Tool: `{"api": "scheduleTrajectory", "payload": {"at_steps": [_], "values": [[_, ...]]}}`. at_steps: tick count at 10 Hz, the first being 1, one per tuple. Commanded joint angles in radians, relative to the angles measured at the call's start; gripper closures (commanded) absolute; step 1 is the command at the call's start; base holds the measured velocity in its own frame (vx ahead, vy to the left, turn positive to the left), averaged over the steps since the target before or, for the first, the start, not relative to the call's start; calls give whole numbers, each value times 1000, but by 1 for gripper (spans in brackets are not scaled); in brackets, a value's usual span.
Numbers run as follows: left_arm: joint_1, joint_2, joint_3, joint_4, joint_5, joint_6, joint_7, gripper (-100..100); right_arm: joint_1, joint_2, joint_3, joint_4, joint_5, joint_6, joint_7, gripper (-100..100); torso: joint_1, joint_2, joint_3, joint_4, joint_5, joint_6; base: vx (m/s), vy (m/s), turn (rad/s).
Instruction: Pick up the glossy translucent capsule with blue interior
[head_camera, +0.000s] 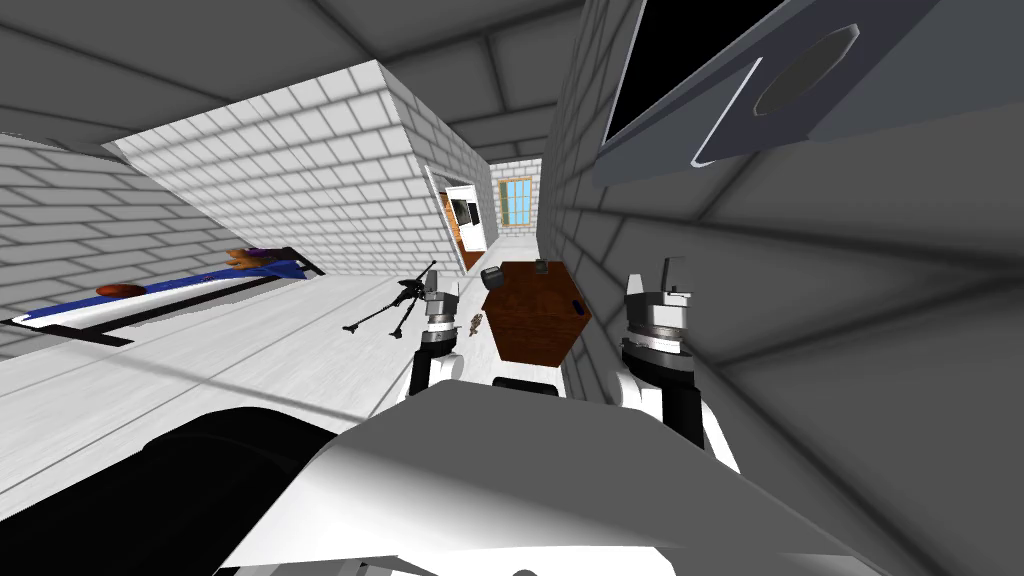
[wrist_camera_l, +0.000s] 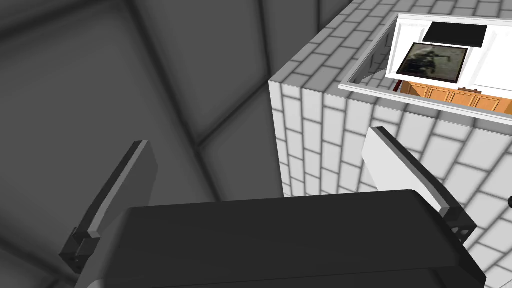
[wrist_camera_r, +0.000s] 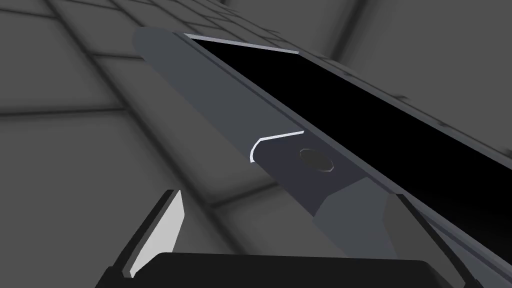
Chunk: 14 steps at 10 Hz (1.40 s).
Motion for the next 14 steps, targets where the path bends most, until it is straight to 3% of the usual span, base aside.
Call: {"api": "scheduleTrajectory", "payload": {"at_steps": [1,14], "values": [[0,0,0,0,0,0,0,0,5,-38,10,11,-7,6,1,-100,0,0,0,0,0,0,-24,10,47],[0,0,0,0,0,0,0,0,73,-388,61,203,-77,81,0,-100,3,4,2,1,1,0,-54,34,61]]}}
